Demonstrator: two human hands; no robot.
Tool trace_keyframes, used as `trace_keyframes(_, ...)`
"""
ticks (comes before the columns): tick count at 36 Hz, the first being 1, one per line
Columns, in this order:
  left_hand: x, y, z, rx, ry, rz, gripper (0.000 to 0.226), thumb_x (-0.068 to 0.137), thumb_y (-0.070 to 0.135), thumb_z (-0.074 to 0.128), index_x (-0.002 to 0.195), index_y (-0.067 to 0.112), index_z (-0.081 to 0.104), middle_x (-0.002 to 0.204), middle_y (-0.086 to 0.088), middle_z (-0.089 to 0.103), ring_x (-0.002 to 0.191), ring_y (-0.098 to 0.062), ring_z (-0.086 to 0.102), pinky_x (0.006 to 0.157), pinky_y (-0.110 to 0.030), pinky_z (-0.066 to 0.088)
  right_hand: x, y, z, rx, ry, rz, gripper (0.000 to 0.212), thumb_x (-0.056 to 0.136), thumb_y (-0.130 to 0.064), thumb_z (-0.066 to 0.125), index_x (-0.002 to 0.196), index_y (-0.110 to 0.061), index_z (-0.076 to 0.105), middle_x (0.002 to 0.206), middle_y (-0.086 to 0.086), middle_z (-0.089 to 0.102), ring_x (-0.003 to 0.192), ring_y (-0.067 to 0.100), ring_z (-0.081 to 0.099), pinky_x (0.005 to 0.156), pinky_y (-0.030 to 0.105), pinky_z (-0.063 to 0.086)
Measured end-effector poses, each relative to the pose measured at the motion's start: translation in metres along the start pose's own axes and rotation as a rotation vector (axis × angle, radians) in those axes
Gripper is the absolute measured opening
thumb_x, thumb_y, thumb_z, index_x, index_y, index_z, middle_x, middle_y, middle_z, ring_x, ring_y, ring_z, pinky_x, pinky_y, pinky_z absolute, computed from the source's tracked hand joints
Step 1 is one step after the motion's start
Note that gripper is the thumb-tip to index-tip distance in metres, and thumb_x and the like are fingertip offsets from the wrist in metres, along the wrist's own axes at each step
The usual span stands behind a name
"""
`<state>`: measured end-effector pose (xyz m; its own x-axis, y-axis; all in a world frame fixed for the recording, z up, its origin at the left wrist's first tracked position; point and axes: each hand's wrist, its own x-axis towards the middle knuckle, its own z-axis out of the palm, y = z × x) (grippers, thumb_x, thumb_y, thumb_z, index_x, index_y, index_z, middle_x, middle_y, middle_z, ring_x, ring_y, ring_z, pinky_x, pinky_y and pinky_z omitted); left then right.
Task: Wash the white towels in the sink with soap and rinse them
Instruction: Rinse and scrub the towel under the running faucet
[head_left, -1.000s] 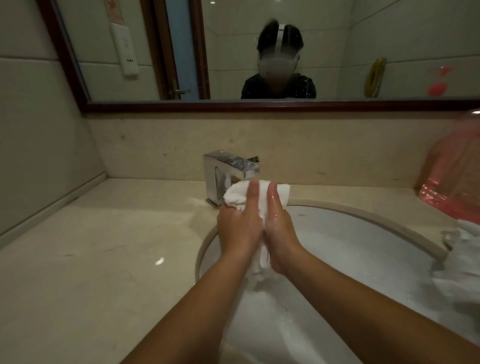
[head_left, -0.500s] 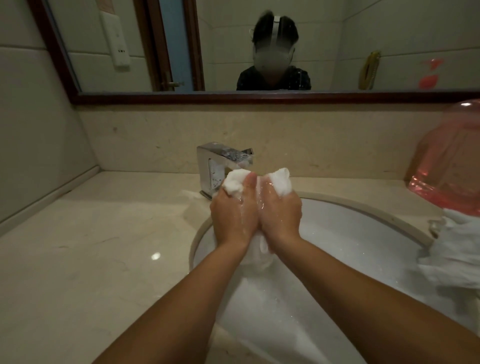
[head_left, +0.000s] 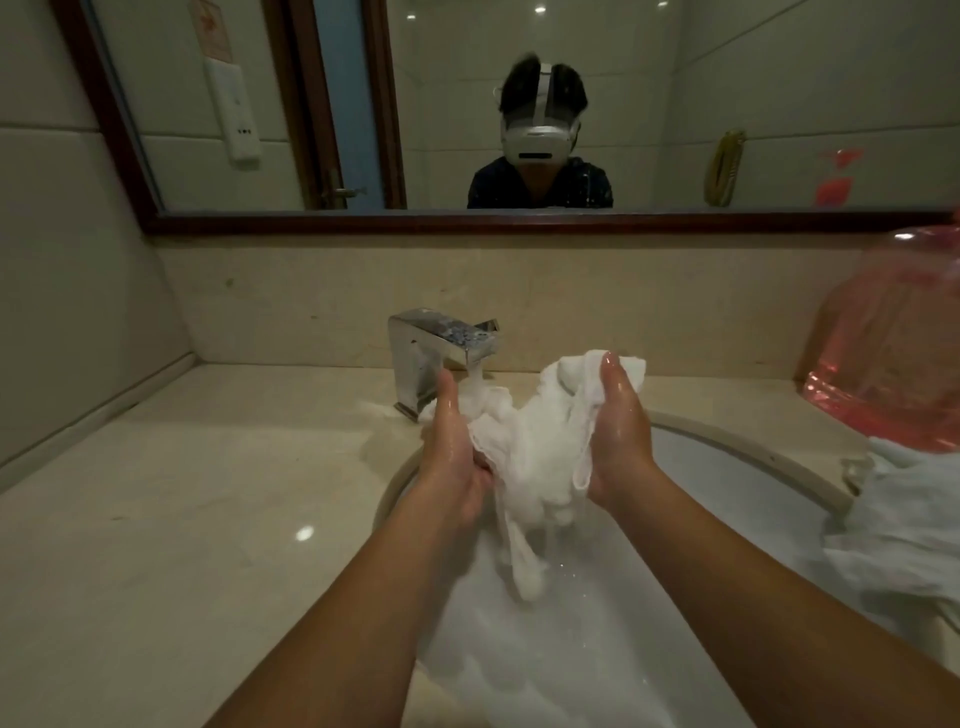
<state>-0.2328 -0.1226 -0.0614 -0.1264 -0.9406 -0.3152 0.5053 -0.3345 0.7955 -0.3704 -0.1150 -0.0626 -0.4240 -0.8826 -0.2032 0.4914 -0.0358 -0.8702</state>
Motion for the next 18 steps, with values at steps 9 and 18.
trace_keyframes(9,0.01,0.003,-0.015,0.069,-0.026,-0.044,0.049,0.1,0.052,0.061,0.112,0.008,0.077,0.106,-0.018,0.079,0.089,-0.031,0.077,0.061,-0.034,0.06,-0.002,-0.001,0.001,0.116,-0.237,0.062,0.077,0.101,-0.076,0.037,0.131,-0.013,0.07,0.124,0.018,0.076,0.12,0.036,0.071,0.111,0.051,0.05)
trace_keyframes(18,0.012,0.01,-0.027,-0.235,0.084,0.047,0.038,0.091,0.035,0.052,0.057,0.017,0.053,0.056,0.0,0.057,0.048,-0.02,0.056,0.055,-0.023,0.049,0.001,0.01,0.006,-0.003,-0.222,0.105,0.076,0.1,-0.077,0.04,0.131,-0.014,0.07,0.12,0.016,0.078,0.114,0.035,0.074,0.105,0.051,0.054)
